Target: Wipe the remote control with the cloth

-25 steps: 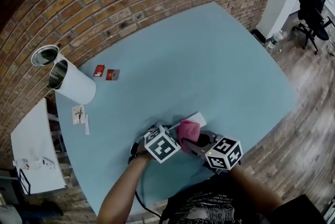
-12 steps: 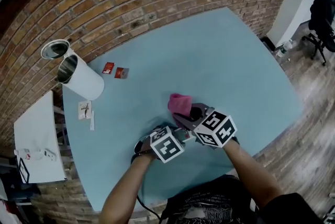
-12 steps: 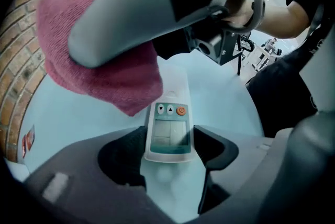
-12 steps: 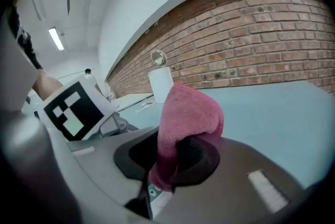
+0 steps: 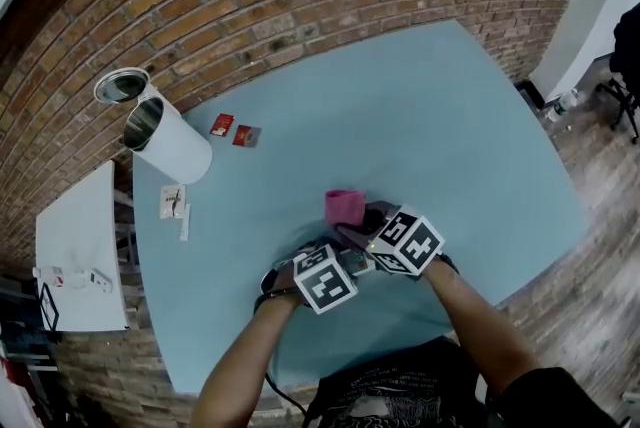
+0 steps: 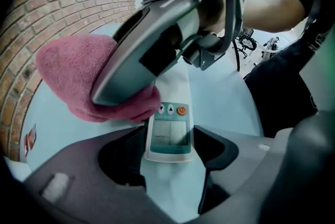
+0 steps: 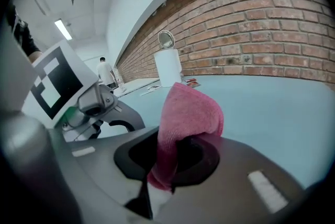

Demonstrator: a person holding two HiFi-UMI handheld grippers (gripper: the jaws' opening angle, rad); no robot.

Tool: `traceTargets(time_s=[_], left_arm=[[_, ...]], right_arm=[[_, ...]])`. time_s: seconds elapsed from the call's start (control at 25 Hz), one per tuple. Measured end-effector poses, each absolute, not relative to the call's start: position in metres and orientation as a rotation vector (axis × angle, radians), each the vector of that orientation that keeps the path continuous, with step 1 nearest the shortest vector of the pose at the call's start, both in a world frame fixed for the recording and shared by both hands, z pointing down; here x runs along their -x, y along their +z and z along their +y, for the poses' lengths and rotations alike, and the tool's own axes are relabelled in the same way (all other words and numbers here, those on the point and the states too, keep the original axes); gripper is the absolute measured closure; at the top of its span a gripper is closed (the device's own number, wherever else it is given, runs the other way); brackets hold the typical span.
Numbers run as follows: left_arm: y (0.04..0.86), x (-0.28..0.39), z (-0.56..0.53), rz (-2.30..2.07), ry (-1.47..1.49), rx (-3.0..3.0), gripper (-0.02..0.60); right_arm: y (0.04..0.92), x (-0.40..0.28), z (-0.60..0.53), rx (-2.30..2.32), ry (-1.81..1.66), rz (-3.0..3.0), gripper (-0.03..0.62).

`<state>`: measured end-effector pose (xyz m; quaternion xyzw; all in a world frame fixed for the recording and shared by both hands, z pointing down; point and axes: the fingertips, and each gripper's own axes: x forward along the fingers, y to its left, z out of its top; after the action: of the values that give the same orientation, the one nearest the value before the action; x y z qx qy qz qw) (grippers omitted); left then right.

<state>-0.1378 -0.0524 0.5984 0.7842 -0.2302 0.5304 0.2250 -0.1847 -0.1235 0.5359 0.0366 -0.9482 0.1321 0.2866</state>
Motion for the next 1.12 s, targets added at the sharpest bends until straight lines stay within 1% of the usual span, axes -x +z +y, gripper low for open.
traceTargets(time_s=[1.12], left_arm=[[0.601,0.142,-0.052,-0.625,1.559,-2.052,0.295]], right_arm=[[0.536,0.099,-0.184,-0.283,0.536,-2.566,0.528]])
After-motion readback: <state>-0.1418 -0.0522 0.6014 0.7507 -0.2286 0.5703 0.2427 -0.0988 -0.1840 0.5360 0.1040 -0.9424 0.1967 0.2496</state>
